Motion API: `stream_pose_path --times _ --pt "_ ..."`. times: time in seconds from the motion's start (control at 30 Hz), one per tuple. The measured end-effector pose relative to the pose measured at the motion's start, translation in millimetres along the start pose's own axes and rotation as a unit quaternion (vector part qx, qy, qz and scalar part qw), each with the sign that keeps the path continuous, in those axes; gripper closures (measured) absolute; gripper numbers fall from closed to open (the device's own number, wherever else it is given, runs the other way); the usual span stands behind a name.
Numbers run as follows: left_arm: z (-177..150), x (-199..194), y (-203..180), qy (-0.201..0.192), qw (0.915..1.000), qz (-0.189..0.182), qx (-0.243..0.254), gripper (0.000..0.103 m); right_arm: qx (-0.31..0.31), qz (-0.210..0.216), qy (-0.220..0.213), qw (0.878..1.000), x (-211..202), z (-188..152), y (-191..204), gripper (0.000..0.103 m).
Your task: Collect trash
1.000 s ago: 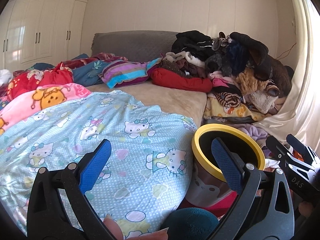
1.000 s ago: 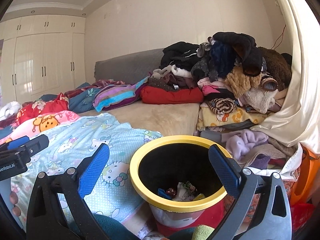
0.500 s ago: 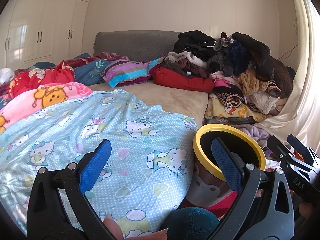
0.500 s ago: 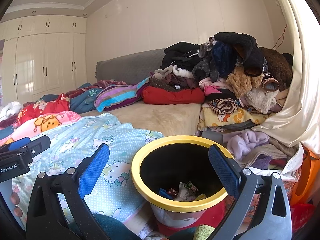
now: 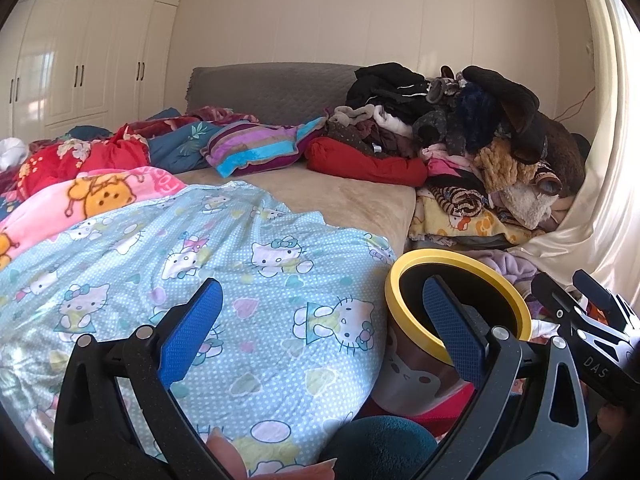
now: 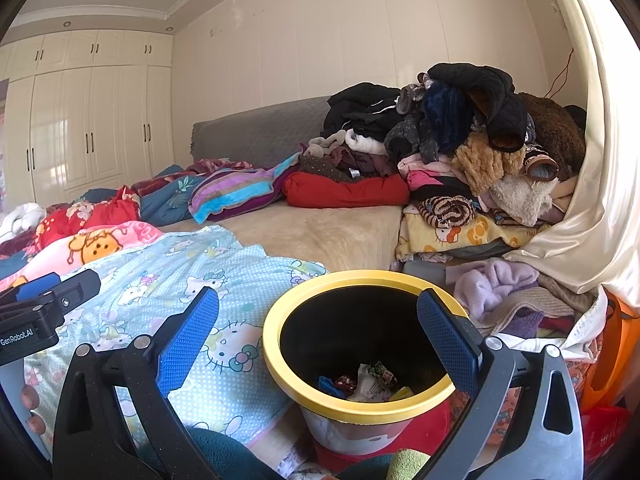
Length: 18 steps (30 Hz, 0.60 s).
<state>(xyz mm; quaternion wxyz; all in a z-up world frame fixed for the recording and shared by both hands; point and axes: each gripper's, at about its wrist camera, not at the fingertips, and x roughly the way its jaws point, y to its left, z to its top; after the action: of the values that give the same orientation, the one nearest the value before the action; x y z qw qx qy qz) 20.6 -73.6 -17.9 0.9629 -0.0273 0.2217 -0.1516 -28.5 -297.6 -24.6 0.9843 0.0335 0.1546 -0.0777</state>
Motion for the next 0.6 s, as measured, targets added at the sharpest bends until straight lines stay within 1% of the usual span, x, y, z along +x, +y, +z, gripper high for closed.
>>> stream_pose_path --times 0.5,0.57,0.6 --pt "-0.5 0.4 0.4 0.001 1.0000 0.000 -0.001 0.011 -0.001 0.000 0.002 1.000 -0.1 -0.5 1.7 0.006" --pt "-0.3 0.1 3.7 0.001 0.9999 0.007 -0.007 0.011 0.000 0.001 0.005 1.000 0.4 -0.7 4.7 0.006" --pt "0.2 -0.4 6.9 0.000 0.9997 0.019 -0.014 0.011 0.000 0.002 0.007 1.000 1.2 -1.9 7.3 0.006"
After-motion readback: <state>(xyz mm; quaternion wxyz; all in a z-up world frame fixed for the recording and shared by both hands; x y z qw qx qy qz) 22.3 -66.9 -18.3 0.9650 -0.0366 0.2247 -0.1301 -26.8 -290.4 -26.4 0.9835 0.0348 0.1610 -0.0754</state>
